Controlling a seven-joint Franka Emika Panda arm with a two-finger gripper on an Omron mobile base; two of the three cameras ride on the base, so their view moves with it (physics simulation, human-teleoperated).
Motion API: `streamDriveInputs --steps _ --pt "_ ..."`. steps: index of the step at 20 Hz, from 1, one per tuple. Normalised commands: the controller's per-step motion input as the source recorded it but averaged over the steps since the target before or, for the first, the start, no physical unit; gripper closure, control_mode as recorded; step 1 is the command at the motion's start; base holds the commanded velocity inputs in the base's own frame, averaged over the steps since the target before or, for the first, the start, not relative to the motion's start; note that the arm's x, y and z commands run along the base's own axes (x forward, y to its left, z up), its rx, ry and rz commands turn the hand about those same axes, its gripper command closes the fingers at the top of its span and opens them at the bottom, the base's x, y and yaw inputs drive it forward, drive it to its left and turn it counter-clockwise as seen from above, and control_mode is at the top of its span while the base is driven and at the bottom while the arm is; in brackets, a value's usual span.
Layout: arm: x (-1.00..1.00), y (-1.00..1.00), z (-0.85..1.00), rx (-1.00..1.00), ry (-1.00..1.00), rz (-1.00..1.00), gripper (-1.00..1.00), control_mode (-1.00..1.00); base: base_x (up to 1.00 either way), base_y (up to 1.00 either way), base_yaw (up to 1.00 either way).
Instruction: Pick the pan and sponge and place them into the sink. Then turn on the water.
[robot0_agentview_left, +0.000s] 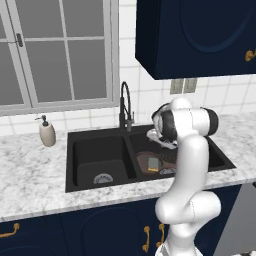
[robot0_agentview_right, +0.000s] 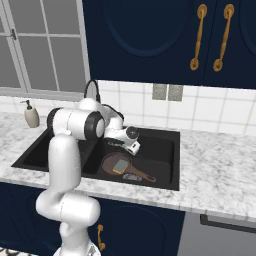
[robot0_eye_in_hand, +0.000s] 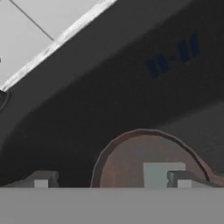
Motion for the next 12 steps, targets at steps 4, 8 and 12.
streamDriveInputs --steps 4,8,12 --pt "-0.67 0.0 0.55 -0.01 -0.25 0.14 -1.0 -1.0 0.0 0.0 0.0" --pt "-0.72 0.0 0.56 -0.02 -0.36 0.21 -1.0 -1.0 0.0 0.0 0.0" --pt "-0.66 0.0 0.45 -0.03 -0.34 0.3 -1.0 -1.0 0.0 0.0 0.0"
